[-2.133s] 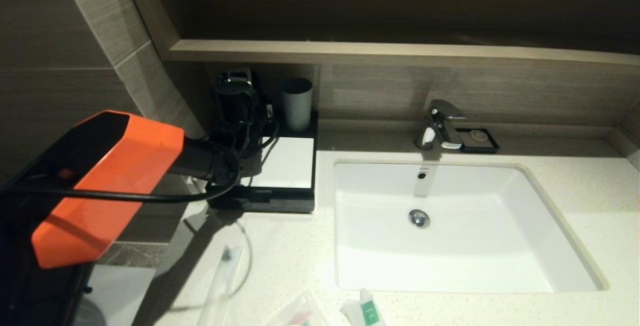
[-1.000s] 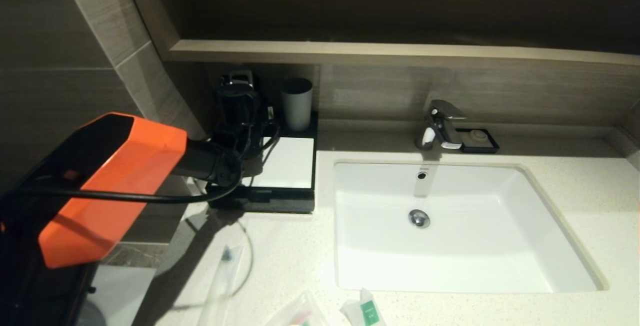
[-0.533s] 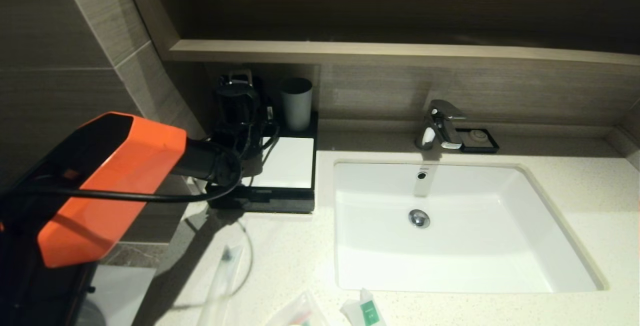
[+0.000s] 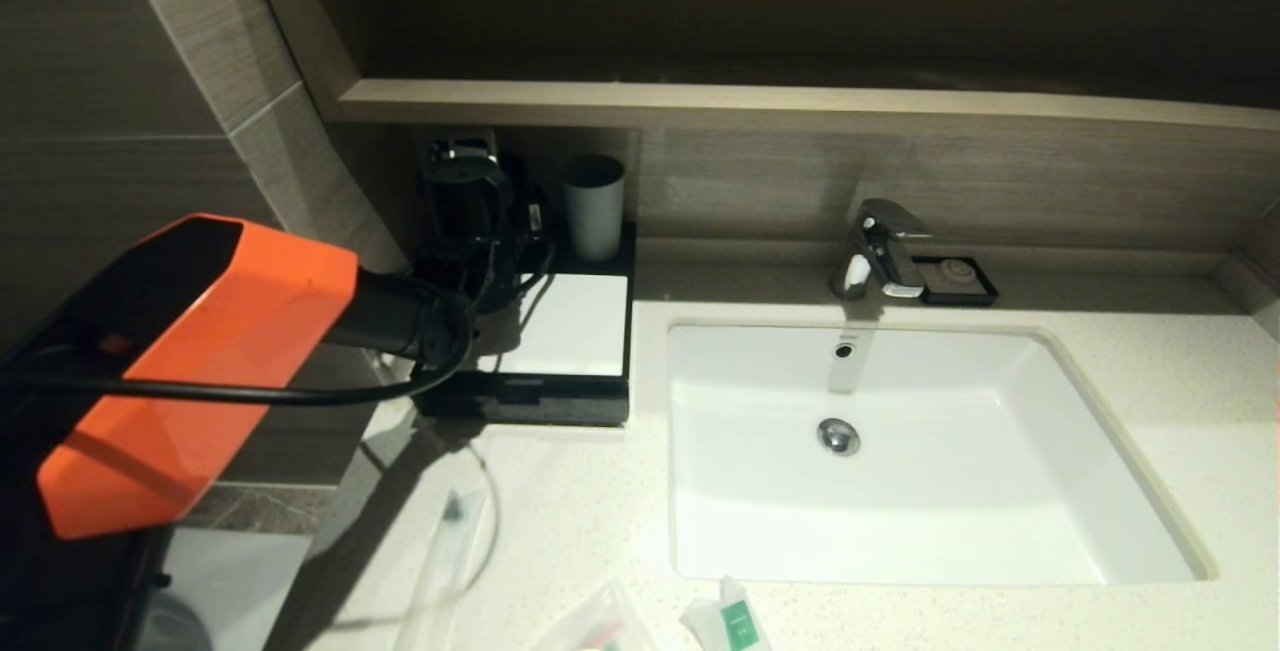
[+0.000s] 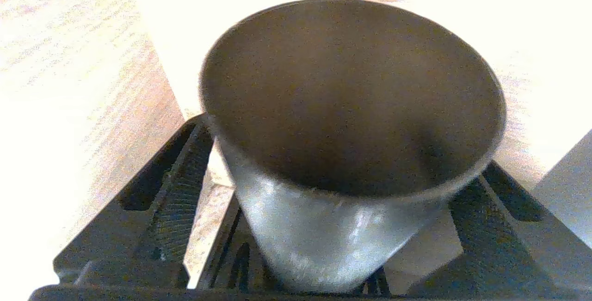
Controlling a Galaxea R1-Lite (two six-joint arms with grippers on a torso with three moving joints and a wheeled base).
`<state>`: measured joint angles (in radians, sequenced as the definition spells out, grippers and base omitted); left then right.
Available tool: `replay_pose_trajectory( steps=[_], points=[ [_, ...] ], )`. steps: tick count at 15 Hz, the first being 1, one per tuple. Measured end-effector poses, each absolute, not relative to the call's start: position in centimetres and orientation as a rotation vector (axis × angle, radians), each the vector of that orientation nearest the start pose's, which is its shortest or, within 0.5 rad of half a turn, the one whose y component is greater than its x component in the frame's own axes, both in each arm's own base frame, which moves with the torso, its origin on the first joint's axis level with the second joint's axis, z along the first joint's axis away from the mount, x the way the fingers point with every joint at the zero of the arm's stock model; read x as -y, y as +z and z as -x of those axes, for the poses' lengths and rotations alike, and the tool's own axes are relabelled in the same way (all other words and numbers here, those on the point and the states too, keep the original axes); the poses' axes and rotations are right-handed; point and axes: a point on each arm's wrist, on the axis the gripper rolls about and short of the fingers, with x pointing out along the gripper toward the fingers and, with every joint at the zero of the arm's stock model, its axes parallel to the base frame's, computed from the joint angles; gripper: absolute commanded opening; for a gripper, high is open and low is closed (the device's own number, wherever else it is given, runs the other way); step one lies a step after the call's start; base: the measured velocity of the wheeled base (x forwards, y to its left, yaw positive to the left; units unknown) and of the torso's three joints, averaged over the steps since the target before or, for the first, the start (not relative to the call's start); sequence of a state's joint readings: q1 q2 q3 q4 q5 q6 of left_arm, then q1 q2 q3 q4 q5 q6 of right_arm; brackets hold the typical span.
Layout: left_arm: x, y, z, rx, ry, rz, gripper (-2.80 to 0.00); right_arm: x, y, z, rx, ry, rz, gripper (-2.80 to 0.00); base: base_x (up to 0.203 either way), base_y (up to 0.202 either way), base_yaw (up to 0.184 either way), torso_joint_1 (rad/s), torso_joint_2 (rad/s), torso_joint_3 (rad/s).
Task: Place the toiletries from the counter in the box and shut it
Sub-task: Place the cup on the storage box
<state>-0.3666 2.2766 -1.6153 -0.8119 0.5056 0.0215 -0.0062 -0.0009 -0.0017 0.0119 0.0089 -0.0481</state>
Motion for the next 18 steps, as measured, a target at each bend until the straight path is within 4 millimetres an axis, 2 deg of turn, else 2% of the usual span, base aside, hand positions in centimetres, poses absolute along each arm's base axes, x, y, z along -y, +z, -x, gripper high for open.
replay_pose_trajectory(
  steps=[5,12,15,18],
  points=[
    [15.3,19.7,-42.8,0.119,0.139,0.036,0.00,0.0,7.5,2.3,-0.010,0.003,0.048,-2.80,0.000,0.000,0.000,0.000,0.00,0.000],
    [13.4,19.4,-37.3,0.108,0.130,0.031,0.00,0.0,7.5,2.3,-0.009,0.003,0.048,-2.80,0.000,0.000,0.000,0.000,0.00,0.000],
    [13.8,19.5,-36.6,0.108,0.113,0.034,0.00,0.0,7.5,2.3,-0.009,0.003,0.048,-2.80,0.000,0.000,0.000,0.000,0.00,0.000],
    [14.2,19.4,-36.8,0.110,0.105,0.038,0.00,0.0,7.5,2.3,-0.009,0.003,0.048,-2.80,0.000,0.000,0.000,0.000,0.00,0.000]
  ],
)
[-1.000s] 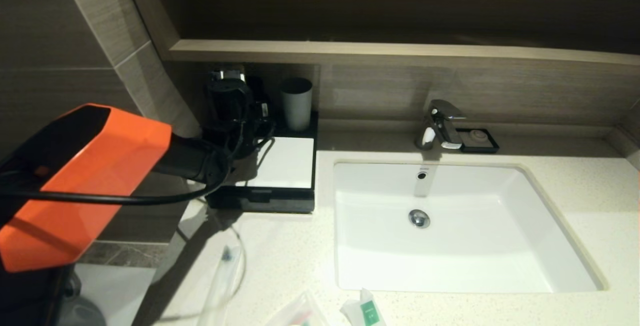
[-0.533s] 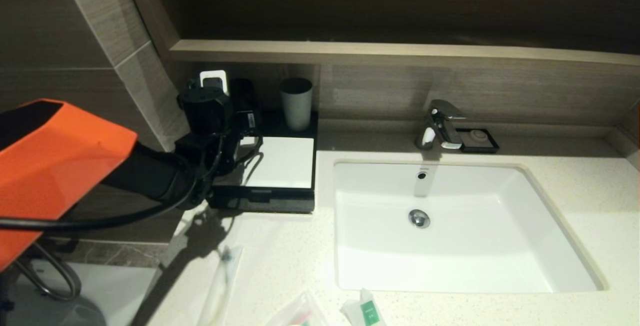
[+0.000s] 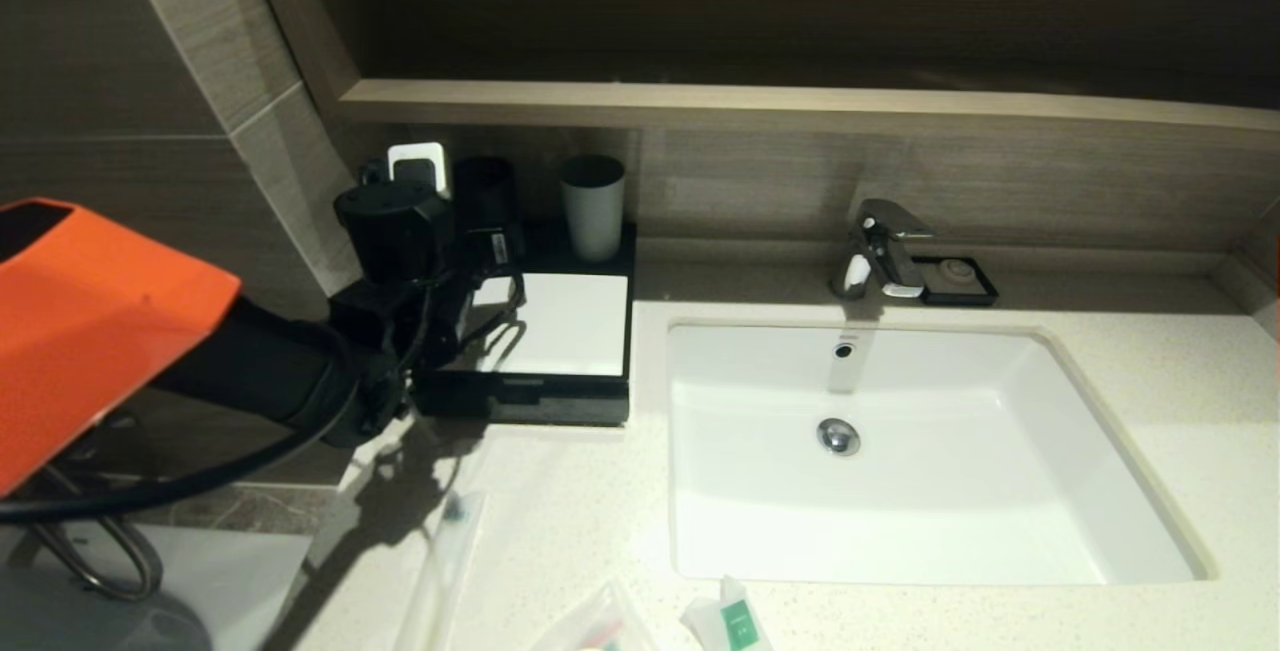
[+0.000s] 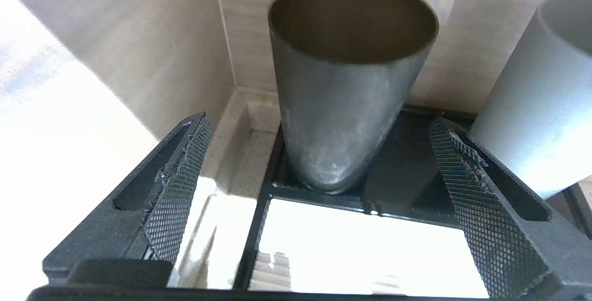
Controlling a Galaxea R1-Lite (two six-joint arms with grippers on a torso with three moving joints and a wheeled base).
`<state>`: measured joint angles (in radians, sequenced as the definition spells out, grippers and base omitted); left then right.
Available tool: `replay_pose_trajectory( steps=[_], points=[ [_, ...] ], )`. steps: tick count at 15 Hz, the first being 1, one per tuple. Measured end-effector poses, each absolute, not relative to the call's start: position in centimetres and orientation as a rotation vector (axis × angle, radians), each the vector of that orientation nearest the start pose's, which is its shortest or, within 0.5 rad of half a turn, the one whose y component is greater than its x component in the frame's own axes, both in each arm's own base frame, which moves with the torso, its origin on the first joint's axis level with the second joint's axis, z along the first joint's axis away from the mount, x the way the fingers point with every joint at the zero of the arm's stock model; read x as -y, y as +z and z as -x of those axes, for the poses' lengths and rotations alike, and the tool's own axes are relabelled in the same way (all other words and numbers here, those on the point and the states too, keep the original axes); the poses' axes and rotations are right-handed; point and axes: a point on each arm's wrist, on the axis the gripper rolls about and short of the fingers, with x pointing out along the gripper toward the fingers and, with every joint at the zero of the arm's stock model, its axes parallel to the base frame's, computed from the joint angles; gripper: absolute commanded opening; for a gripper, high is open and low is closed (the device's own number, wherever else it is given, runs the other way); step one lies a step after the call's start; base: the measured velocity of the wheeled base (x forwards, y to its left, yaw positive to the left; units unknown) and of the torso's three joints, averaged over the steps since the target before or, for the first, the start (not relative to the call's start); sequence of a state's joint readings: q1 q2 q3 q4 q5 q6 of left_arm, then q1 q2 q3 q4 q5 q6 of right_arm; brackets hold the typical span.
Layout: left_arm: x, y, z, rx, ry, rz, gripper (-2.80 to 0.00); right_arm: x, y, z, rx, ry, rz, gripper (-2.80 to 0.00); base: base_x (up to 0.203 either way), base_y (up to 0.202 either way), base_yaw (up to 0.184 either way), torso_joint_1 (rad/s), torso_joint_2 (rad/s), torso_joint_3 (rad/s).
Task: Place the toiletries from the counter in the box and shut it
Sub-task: Place the cup on the storage box
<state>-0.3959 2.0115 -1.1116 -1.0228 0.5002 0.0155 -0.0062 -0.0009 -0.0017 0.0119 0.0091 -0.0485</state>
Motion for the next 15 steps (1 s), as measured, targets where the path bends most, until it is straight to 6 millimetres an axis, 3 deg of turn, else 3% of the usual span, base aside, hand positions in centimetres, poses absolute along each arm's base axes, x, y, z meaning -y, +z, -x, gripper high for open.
replay_pose_trajectory(
  steps=[15],
  points=[
    [14.8,17.8,-38.5,0.093,0.119,0.036,0.00,0.0,7.5,2.3,-0.010,0.003,0.048,-2.80,0.000,0.000,0.000,0.000,0.00,0.000]
  ],
)
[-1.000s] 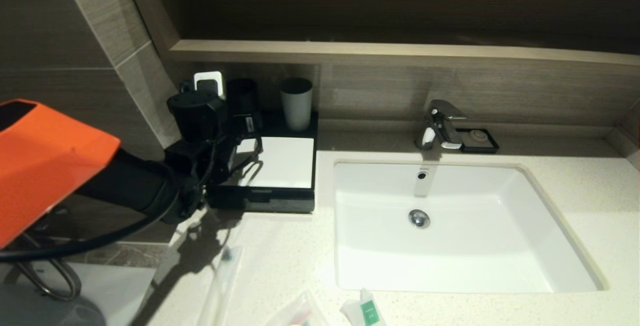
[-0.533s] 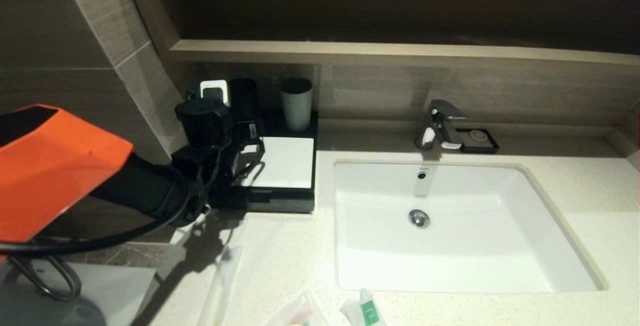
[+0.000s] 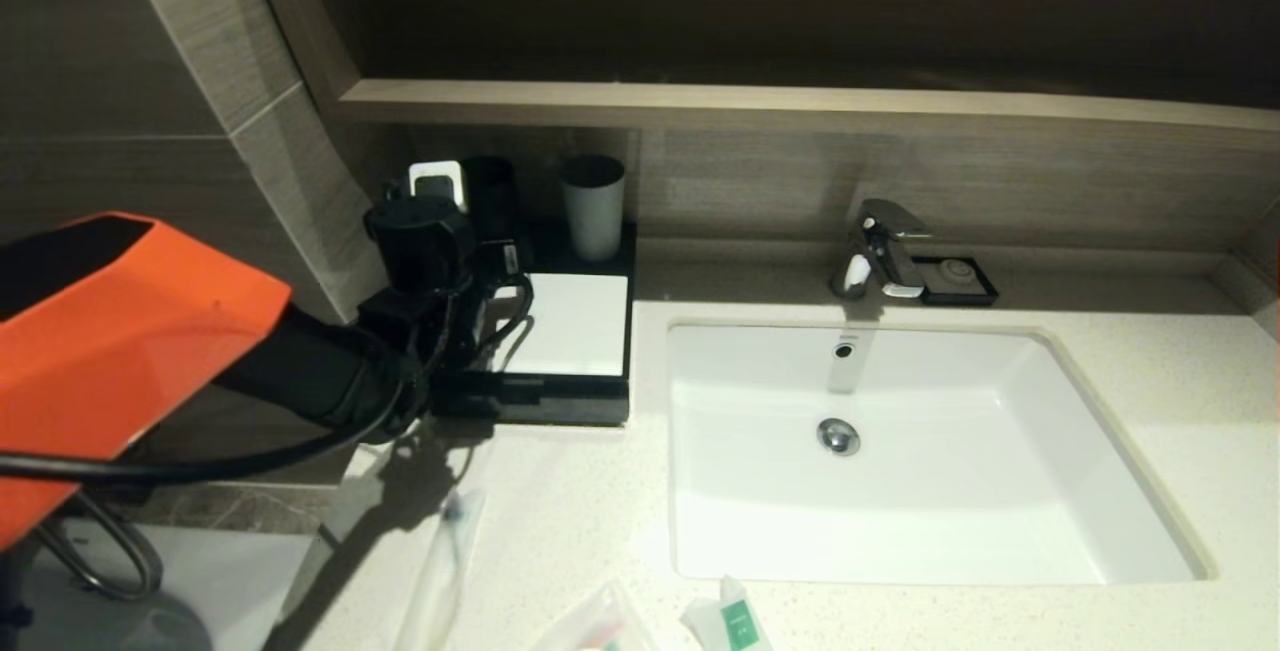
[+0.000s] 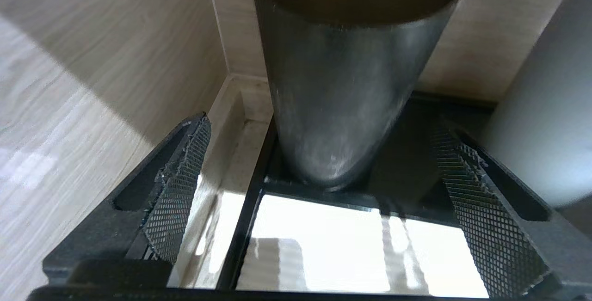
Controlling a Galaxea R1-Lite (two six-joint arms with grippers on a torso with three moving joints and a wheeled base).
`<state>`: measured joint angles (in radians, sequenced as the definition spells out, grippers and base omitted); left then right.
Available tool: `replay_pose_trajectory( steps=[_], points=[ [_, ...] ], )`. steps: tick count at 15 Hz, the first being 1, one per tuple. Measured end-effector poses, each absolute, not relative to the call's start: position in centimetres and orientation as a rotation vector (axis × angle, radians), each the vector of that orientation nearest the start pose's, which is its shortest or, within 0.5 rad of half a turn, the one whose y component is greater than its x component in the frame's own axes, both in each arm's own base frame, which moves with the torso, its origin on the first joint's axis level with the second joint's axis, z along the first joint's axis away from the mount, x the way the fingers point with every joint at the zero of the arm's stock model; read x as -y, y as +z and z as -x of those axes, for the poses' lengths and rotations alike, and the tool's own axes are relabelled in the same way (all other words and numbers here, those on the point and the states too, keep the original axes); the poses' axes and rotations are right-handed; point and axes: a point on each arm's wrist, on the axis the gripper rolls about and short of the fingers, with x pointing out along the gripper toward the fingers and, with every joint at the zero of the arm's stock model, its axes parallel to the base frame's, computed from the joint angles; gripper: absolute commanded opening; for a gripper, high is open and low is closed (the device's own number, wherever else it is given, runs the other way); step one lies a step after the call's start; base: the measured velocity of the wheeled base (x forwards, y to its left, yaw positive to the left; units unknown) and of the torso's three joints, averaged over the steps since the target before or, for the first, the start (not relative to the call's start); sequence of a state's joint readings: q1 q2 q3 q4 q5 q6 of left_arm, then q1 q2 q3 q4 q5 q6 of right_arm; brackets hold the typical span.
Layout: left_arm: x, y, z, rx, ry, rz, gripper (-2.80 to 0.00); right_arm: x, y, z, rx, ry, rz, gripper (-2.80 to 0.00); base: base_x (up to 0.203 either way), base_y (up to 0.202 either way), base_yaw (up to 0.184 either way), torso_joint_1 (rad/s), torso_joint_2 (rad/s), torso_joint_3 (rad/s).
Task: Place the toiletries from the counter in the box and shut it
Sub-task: Place the cup on the storage box
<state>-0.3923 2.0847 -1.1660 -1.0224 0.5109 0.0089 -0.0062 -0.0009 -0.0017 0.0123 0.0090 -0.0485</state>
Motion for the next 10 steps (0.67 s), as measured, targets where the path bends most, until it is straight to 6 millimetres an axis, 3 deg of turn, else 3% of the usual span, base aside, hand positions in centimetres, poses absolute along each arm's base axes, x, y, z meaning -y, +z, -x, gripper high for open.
replay_pose_trajectory(
  steps=[10],
  points=[
    [15.6,17.9,-40.7,0.121,0.122,0.046,0.00,0.0,7.5,2.3,-0.010,0.003,0.048,-2.80,0.000,0.000,0.000,0.000,0.00,0.000]
  ],
)
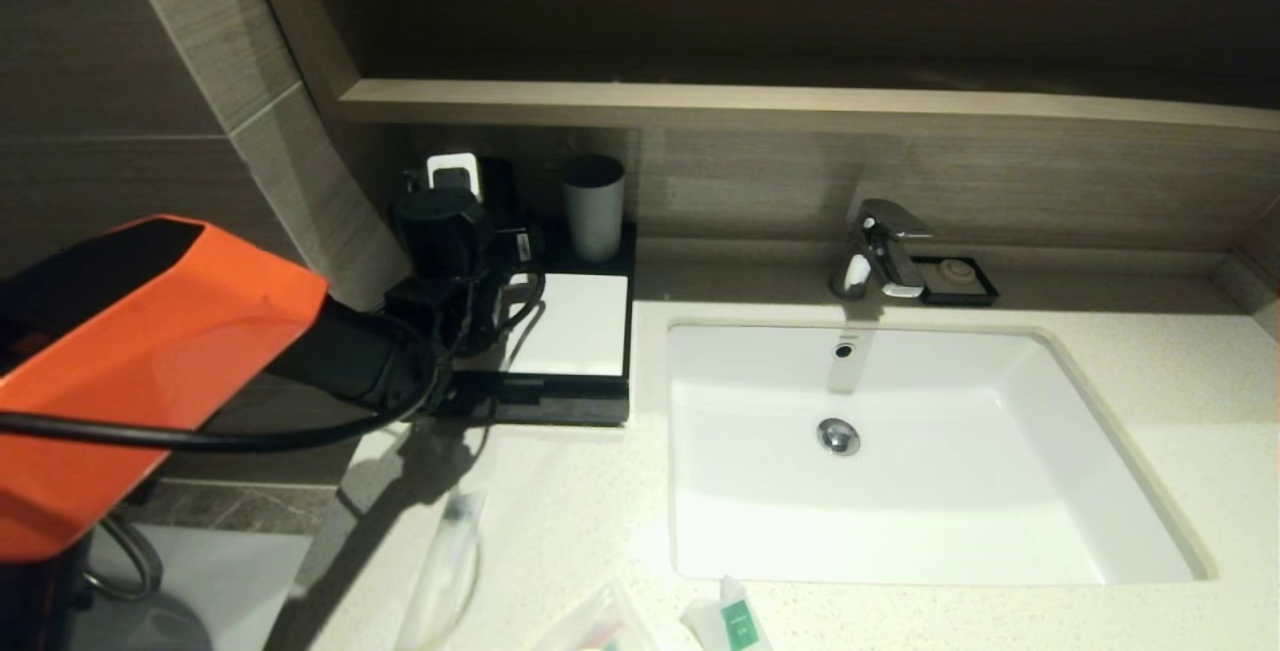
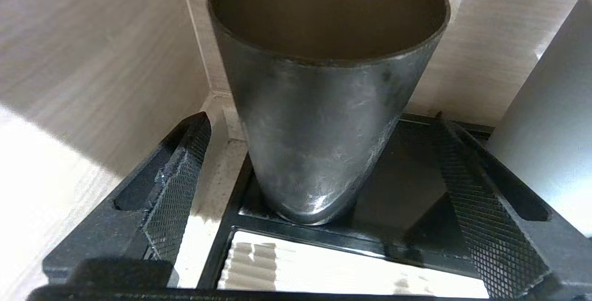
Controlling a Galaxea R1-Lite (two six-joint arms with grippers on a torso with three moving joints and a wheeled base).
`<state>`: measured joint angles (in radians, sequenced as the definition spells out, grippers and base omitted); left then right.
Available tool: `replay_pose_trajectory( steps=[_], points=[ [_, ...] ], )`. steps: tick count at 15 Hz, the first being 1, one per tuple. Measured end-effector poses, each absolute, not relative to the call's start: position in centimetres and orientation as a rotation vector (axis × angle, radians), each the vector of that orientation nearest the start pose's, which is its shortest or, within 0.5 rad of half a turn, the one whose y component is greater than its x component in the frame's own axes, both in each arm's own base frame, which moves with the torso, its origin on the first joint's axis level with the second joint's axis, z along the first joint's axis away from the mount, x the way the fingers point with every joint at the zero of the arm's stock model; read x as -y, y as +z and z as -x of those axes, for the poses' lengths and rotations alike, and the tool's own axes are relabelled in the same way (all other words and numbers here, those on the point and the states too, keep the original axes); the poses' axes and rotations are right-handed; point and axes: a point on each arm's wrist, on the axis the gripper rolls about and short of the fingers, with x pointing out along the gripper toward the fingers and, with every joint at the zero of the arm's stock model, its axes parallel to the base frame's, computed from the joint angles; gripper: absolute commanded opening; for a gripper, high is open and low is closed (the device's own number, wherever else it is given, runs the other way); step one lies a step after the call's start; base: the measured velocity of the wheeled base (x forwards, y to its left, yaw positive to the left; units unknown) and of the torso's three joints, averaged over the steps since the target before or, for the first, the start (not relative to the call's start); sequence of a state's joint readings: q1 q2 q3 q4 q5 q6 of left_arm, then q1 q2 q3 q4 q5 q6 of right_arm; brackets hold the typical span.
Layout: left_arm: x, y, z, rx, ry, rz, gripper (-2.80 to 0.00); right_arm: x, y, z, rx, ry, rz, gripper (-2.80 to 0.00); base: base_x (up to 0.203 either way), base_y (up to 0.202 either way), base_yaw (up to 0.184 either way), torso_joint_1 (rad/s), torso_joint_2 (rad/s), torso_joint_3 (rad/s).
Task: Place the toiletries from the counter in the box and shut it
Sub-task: Place the cup on the storage box
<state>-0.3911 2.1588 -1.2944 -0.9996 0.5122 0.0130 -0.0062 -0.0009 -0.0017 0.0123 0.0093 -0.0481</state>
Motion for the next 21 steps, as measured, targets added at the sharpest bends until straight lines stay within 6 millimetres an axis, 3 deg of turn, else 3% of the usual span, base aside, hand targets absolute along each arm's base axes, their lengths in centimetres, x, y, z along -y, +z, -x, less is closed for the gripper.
replay_pose_trajectory(
  steps=[21],
  points=[
    [16.3,18.2,-42.3,0.135,0.120,0.052,0.00,0.0,7.5,2.3,-0.010,0.003,0.048,-2.80,0.000,0.000,0.000,0.000,0.00,0.000]
  ],
)
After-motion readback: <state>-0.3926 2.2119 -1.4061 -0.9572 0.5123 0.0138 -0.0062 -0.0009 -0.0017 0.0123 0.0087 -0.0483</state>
